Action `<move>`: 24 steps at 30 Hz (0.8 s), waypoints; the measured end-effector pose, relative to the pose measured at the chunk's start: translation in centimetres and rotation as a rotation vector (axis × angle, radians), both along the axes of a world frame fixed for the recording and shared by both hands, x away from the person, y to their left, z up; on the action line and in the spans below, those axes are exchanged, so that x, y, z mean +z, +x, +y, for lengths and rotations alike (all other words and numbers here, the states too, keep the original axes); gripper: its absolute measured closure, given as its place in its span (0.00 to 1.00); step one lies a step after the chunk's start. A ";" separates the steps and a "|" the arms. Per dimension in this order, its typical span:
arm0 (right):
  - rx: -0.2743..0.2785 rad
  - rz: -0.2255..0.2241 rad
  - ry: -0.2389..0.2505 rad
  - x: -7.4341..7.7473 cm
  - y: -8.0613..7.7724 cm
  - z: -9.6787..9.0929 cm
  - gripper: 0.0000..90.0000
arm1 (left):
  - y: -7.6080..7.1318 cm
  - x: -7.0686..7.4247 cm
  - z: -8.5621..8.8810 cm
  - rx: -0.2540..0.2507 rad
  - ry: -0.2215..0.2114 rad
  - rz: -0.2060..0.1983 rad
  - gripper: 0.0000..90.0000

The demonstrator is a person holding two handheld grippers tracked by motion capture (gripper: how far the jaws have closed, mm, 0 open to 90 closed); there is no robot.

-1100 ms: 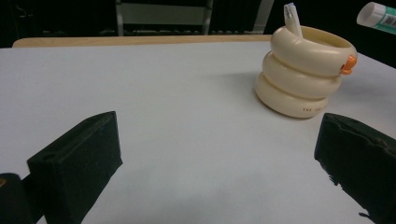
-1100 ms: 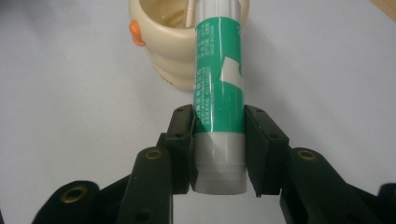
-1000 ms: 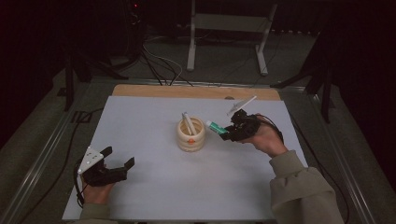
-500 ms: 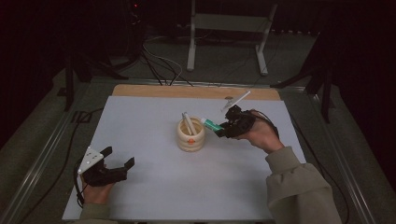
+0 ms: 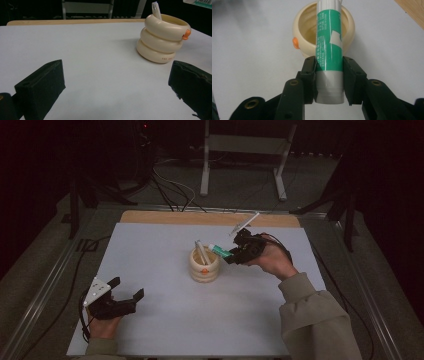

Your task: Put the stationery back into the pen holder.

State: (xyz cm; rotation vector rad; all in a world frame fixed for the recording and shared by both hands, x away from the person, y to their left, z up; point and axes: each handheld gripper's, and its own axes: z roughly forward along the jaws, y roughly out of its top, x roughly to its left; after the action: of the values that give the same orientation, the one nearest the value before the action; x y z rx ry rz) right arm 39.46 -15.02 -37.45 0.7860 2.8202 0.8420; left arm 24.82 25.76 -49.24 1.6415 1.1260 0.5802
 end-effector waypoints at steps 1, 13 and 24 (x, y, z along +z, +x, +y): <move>0.002 0.001 0.000 0.1 0.1 0.1 0.73 | 0.0 0.0 0.0 0.001 -0.001 0.000 0.01; 0.023 0.003 -0.020 0.4 0.6 2.0 0.73 | 0.0 0.0 0.0 0.000 -0.002 0.001 0.01; 0.030 0.010 -0.036 0.0 0.8 3.4 0.73 | 0.0 0.0 0.0 0.000 -0.002 0.000 0.01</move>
State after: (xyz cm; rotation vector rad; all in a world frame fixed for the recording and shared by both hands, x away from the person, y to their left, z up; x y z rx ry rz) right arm 40.23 -11.63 -37.42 0.7467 2.8543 0.7913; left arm 24.83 25.80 -49.24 1.6395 1.1266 0.5792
